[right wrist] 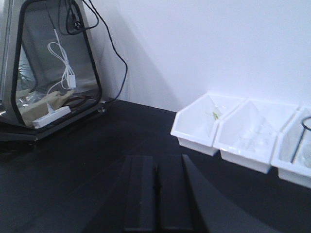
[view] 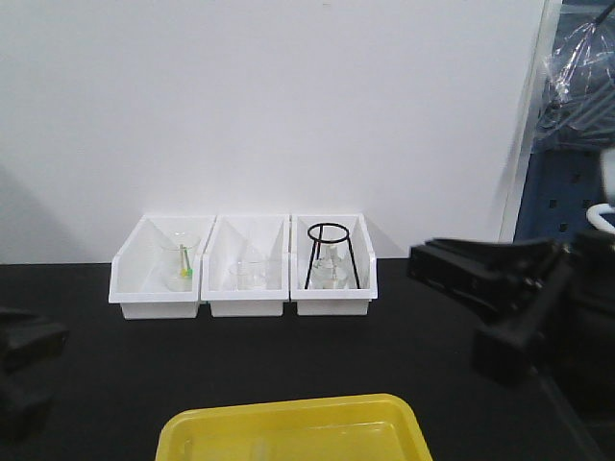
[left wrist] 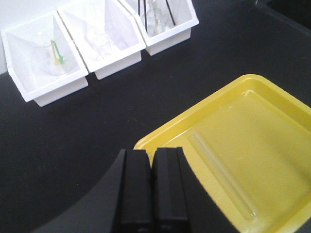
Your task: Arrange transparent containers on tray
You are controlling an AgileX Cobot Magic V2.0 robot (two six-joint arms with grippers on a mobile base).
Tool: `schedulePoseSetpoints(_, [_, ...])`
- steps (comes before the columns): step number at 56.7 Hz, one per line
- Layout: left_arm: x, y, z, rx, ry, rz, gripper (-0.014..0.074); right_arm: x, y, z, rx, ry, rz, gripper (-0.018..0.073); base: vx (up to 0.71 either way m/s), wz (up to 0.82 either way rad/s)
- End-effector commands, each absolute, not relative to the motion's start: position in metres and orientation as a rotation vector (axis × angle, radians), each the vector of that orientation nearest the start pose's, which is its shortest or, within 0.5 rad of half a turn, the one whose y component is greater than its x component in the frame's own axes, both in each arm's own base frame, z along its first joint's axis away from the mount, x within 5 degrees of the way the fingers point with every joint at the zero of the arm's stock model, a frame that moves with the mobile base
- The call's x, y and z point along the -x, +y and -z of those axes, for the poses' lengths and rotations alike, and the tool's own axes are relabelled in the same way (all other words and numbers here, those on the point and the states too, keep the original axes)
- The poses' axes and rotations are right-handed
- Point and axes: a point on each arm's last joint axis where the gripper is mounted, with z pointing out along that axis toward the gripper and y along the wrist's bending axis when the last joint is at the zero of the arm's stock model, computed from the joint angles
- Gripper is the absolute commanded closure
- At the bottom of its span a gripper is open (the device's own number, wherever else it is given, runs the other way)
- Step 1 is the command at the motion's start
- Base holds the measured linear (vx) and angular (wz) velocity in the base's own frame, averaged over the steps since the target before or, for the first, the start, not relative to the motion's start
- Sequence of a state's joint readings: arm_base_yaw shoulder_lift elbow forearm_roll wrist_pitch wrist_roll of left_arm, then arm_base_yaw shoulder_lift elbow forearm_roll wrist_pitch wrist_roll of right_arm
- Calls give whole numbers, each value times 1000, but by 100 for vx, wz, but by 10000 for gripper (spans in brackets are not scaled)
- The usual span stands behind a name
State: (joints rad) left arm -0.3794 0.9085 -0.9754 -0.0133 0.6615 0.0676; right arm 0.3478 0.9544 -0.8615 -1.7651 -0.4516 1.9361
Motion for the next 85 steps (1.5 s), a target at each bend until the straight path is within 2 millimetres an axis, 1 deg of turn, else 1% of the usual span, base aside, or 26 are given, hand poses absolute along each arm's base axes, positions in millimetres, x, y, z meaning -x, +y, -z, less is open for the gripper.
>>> schedulePoseSetpoints(1, [-143, -59, -387, -410, 1855, 250, 605, -155, 91, -384, 465, 1603, -658, 572, 0, 0])
schedulePoseSetpoints(4, [-125, -53, -372, -394, 1833, 274, 605, -142, 82, -370, 432, 1605, -630, 572, 0, 0])
schedulePoseSetpoints(7, [-110, -48, -356, -380, 1827, 298, 605, -130, 75, -361, 405, 1596, -606, 572, 0, 0])
schedulePoseSetpoints(12, [-90, -41, -342, -361, 1807, 332, 605, -116, 65, -351, 362, 1572, -569, 572, 0, 0])
schedulePoseSetpoints(18, [-75, -35, -326, -359, 1793, 336, 605, -110, 57, -345, 311, 1552, -520, 572, 0, 0])
schedulePoseSetpoints(22, [-69, -33, -321, -356, 1776, 338, 604, -108, 54, -344, 291, 1546, -503, 572, 0, 0])
schedulePoseSetpoints(29, [-63, -31, -317, -360, 1783, 339, 604, -108, 54, -344, 292, 1545, -503, 572, 0, 0])
schedulePoseSetpoints(60, [-64, -31, -317, -361, 1787, 338, 604, -108, 54, -344, 293, 1545, -504, 572, 0, 0])
schedulePoseSetpoints(70, [-63, -29, -316, -367, 1769, 307, 604, -108, 54, -344, 293, 1545, -505, 572, 0, 0])
schedulePoseSetpoints(72, [-61, -27, -314, -364, 1752, 290, 604, -108, 55, -344, 294, 1545, -506, 572, 0, 0])
schedulePoseSetpoints(79, [-57, -18, -290, -275, 1671, 210, 604, -108, 55, -344, 296, 1546, -507, 572, 0, 0])
schedulePoseSetpoints(85, [-51, -11, -260, -181, 1640, 141, 604, -108, 55, -344, 297, 1546, -508, 572, 0, 0])
